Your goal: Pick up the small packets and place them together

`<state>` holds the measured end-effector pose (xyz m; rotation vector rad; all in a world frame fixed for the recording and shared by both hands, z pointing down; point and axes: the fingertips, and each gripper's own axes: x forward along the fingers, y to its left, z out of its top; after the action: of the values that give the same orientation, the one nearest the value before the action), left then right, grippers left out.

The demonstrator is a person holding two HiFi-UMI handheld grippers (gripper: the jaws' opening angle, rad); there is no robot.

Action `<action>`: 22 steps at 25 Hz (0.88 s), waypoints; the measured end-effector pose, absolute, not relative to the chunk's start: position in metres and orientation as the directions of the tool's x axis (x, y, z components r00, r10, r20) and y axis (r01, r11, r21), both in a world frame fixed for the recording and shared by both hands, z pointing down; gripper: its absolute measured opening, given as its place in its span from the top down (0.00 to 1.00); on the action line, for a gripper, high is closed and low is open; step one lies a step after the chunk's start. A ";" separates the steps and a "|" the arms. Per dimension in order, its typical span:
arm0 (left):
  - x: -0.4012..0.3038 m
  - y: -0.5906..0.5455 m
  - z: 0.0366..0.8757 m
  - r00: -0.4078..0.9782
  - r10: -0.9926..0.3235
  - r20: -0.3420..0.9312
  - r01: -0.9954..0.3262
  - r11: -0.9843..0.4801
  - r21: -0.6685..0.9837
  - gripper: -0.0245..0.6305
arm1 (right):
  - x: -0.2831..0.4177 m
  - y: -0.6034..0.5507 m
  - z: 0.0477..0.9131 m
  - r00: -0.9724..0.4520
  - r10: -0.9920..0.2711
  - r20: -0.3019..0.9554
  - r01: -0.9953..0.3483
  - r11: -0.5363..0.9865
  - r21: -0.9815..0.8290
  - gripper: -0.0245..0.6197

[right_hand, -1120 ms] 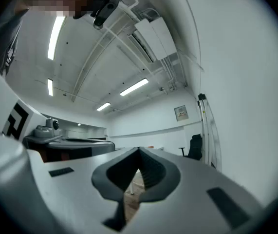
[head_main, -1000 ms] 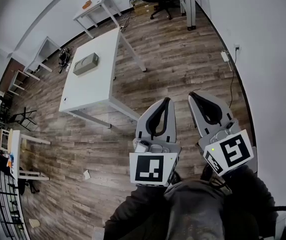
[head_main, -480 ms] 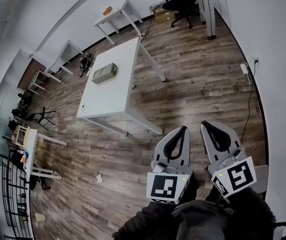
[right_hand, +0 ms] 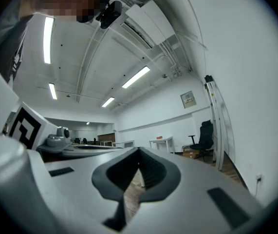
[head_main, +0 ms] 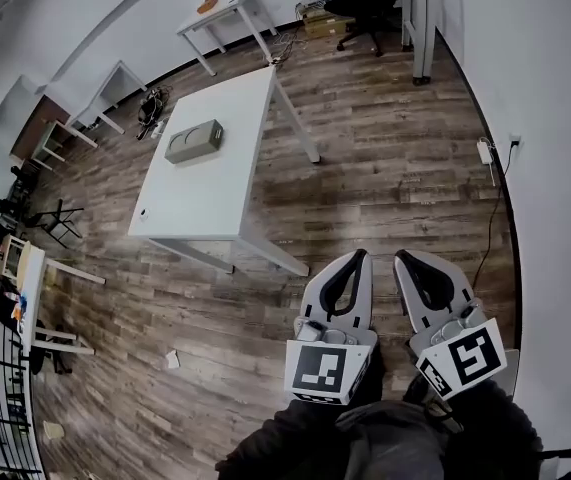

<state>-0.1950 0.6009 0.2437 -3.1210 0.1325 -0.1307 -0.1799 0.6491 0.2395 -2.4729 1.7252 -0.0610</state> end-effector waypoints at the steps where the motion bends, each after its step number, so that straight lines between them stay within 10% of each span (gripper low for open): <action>1: -0.189 0.591 0.244 0.993 -0.083 0.080 -0.082 -0.997 -0.011 0.96 | -0.174 0.639 0.241 0.344 -0.938 -0.029 -0.933 -0.338 -0.127 0.97; 22: -0.128 0.439 0.238 0.997 -0.070 0.024 -0.071 -0.996 0.057 0.96 | -0.123 0.483 0.237 0.314 -0.949 0.023 -0.946 -0.315 -0.078 0.97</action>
<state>-0.1282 0.4392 0.2380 -3.1976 0.1131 -0.0347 -0.1229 0.4832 0.2375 -2.5058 1.8085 -0.0999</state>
